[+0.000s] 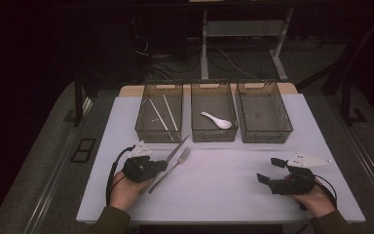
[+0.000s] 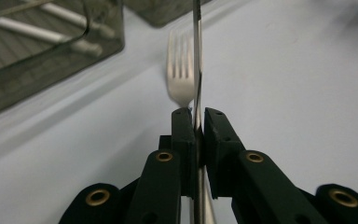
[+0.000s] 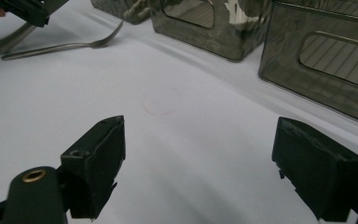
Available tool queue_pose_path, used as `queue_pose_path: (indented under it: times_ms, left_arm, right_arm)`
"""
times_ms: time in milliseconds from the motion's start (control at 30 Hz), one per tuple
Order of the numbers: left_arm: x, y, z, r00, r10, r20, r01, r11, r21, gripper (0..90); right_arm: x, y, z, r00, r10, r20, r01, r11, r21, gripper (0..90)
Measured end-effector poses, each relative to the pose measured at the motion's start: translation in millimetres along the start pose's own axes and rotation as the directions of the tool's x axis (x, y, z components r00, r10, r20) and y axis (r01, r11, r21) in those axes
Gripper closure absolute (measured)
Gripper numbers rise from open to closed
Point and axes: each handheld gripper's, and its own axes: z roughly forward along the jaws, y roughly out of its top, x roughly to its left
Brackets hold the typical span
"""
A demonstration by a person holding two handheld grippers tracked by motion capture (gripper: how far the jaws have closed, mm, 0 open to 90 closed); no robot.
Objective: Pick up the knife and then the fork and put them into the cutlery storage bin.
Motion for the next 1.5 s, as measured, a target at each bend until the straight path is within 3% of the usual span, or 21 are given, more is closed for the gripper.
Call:
queue_pose_path:
  times_ms: [333, 433, 467, 567, 800, 833, 867, 900, 1000, 1100, 1200, 1367, 1400, 1433, 1467, 1500]
  left_arm:
    - [-8.9, 20.5, -1.9, 0.9974, 0.064, 0.034, -0.062, 0.9973, -0.039, 82.3]
    - [-13.6, 30.0, -2.5, 0.9948, 0.085, 0.056, -0.081, 0.9949, -0.06, 82.3]
    - [-17.8, 36.4, -2.2, 0.9921, 0.097, 0.08, -0.091, 0.993, -0.076, 82.3]
    - [-22.1, 42.4, -0.1, 0.9882, 0.119, 0.097, -0.11, 0.9898, -0.09, 82.3]
    - [-31.4, 58.6, 14.6, 0.9756, 0.163, 0.147, -0.151, 0.9843, -0.092, 82.3]
    - [-33.1, 60.8, 17.2, 0.9731, 0.167, 0.159, -0.153, 0.9839, -0.091, 82.3]
    - [-36.4, 64.7, 22.8, 0.967, 0.175, 0.185, -0.159, 0.9826, -0.095, 82.3]
    - [-36.4, 64.7, 22.8, 0.967, 0.175, 0.185, -0.159, 0.9826, -0.095, 82.3]
    - [-42.1, 70.1, 31.0, 0.9564, 0.195, 0.217, -0.179, 0.9794, -0.093, 82.3]
    - [-46.1, 74.7, 37.5, 0.9447, 0.219, 0.244, -0.201, 0.9747, -0.097, 82.3]
    - [-49.5, 79.0, 43.2, 0.9374, 0.232, 0.26, -0.213, 0.9719, -0.1, 82.3]
    - [-55.1, 85.4, 50.6, 0.9257, 0.248, 0.285, -0.227, 0.9681, -0.106, 82.3]
    - [-56.4, 86.6, 51.8, 0.9237, 0.253, 0.288, -0.232, 0.967, -0.106, 82.3]
    - [-58.8, 88.4, 54.3, 0.9164, 0.262, 0.302, -0.24, 0.9645, -0.11, 82.2]
    - [-58.8, 88.4, 54.3, 0.9164, 0.262, 0.302, -0.24, 0.9645, -0.11, 82.3]
    - [-59.9, 89.0, 55.6, 0.9134, 0.267, 0.308, -0.244, 0.9635, -0.109, 82.3]
  right_arm:
    - [-3.3, 14.3, 0.3, 0.9982, 0.022, -0.055, -0.022, 1.0, 0.001, 15.2]
    - [-5.8, 19.5, 3.2, 0.997, 0.008, -0.077, -0.007, 1.0, 0.004, 15.2]
    - [-6.4, 21.5, 4.2, 0.9965, 0.008, -0.084, -0.008, 1.0, 0.006, 15.2]
    - [-7.6, 28.0, 5.6, 0.9941, 0.008, -0.108, -0.008, 1.0, -0.002, 15.3]
    - [-8.9, 36.4, 6.0, 0.9882, 0.019, -0.152, -0.023, 0.999, -0.025, 16.5]
    - [-8.0, 40.8, 7.4, 0.984, 0.01, -0.178, -0.017, 0.999, -0.035, 22.2]
    - [-7.2, 43.3, 8.1, 0.982, 0.005, -0.189, -0.012, 0.999, -0.04, 23.4]
    - [-7.2, 43.3, 8.1, 0.982, 0.005, -0.189, -0.012, 0.999, -0.04, 23.4]
    - [-5.1, 50.9, 11.8, 0.9741, -0.005, -0.226, -0.008, 0.998, -0.058, 28.8]
    - [-4.3, 58.5, 18.4, 0.9603, -0.025, -0.278, 0.004, 0.997, -0.076, 35.4]
    - [-4.0, 61.4, 21.7, 0.9531, -0.025, -0.302, 0.001, 0.997, -0.081, 38.5]
    - [0.3, 72.3, 30.1, 0.9298, -0.048, -0.365, 0.012, 0.995, -0.1, 44.5]
    - [0.3, 72.3, 30.1, 0.9298, -0.048, -0.365, 0.012, 0.995, -0.1, 44.5]
    - [1.6, 75.6, 32.5, 0.9223, -0.047, -0.383, 0.006, 0.994, -0.108, 45.5]
    - [2.0, 77.3, 33.6, 0.9177, -0.047, -0.395, 0.002, 0.994, -0.113, 46.6]
    - [2.0, 77.3, 33.6, 0.9177, -0.047, -0.395, 0.002, 0.994, -0.113, 46.6]
